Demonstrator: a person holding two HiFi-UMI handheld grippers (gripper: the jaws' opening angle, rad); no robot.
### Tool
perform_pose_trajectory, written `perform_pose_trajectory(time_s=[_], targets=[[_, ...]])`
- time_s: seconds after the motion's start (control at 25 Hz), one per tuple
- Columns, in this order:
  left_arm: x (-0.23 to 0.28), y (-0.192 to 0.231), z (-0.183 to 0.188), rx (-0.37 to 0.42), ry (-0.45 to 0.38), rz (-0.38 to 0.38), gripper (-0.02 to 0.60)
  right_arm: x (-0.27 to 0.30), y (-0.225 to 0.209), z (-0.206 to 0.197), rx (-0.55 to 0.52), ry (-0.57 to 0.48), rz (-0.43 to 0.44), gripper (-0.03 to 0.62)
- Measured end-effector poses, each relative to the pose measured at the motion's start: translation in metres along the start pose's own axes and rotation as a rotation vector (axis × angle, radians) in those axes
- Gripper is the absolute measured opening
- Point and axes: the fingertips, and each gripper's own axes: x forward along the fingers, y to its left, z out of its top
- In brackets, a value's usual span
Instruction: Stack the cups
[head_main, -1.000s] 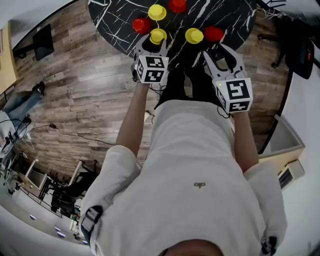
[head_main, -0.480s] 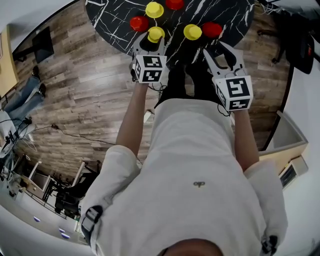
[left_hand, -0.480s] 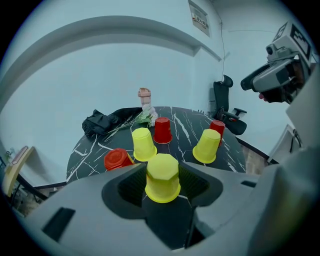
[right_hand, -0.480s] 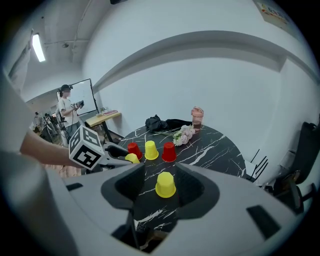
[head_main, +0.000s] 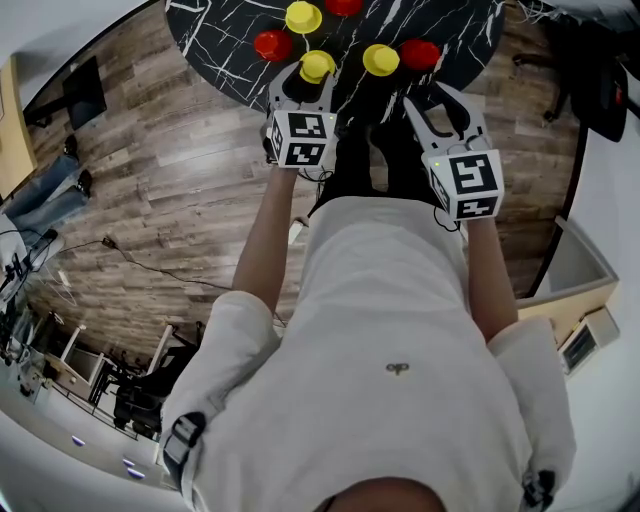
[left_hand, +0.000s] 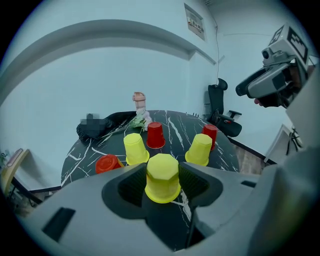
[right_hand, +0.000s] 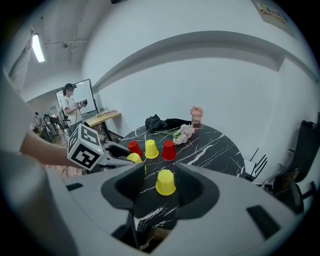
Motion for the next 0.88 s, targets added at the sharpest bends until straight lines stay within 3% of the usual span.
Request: perform_pose_trajectory(time_s=[0.44, 0.88], targets=[[0.011, -0.029, 0.008, 0.026, 0.002, -0.068, 0.204, -0.010, -0.011, -0.006, 0.010, 0.003, -0.024, 0.187], [0.024, -0.042, 0.012, 0.039, 0.006, -0.089, 0.204, -0.016, -0.024, -0.009, 0.027, 0.009, -0.038, 0.187]])
